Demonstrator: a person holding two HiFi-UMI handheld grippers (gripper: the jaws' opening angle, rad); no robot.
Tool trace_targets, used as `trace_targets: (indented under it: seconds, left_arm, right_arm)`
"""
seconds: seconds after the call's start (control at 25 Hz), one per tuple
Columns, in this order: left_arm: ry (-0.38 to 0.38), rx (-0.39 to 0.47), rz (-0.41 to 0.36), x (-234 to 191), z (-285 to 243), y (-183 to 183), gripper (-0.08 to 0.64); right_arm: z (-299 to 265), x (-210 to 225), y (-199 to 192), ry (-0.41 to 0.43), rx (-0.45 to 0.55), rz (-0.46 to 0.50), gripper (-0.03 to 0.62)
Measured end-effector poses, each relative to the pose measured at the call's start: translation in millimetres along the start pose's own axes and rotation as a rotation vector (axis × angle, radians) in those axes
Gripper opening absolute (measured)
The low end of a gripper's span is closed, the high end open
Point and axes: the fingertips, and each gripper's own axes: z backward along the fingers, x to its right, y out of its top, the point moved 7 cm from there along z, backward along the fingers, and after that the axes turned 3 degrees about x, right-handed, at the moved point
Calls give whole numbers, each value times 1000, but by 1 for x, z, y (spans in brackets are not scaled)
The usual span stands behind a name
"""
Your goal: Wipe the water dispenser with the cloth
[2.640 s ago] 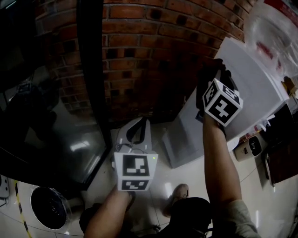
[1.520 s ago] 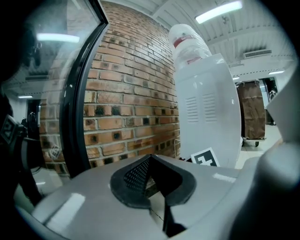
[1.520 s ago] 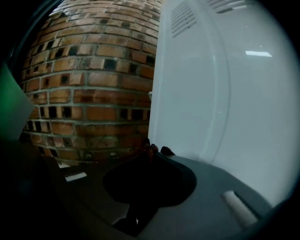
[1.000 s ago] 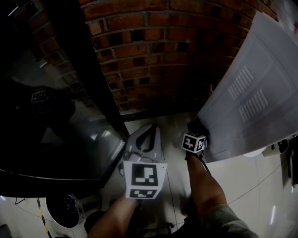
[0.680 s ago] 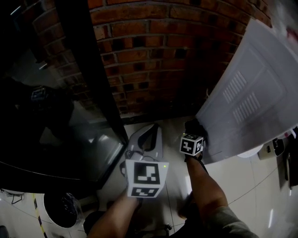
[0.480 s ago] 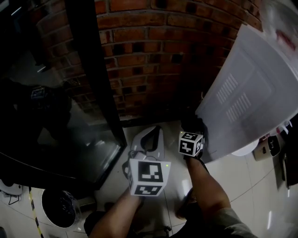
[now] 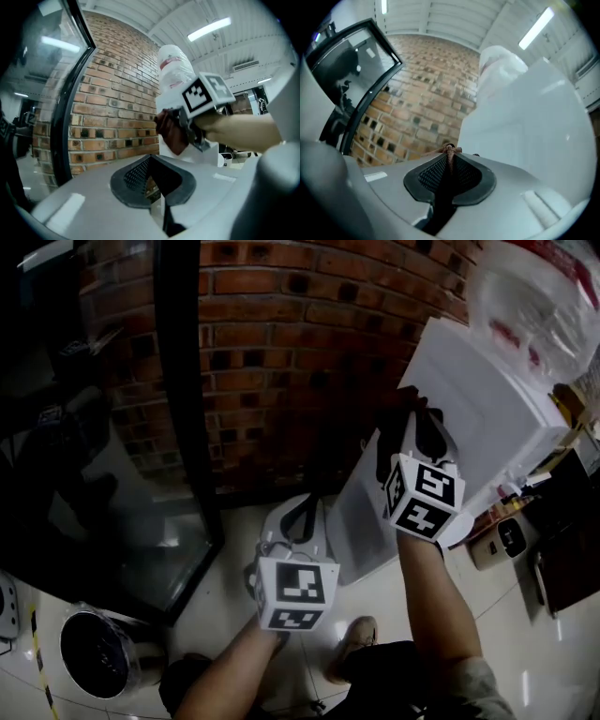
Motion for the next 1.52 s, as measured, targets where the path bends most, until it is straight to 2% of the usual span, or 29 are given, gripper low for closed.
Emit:
trace_targets:
  seconds: [0.12,0.24,0.4,0.56,0.84,1.08,1.52]
  left_arm:
    - [-2,13,6,4,3,5,0]
    - [13,43,17,2,7,15,0]
    - [34,75,35,-5,12,24,0]
    - [44,81,46,-9,14,26,0]
    - [38,62,28,-8,13,20,0]
    - [47,27,15,-11,11,9,0]
    - [58,-80,-28,-20,8,-26,0]
  right_arm:
    - [3,24,66,-58,116,19,60]
    - [2,38,105,-103,165,44,60]
    - [-1,48,119,-148,147,37,60]
    - [-1,49,109,-167,105,12,60]
    - [0,34,52,-157,-13,13,60]
    - [7,13,-32,-133,-179,45,60]
    - [37,-23,-179,-59,-476,186,60]
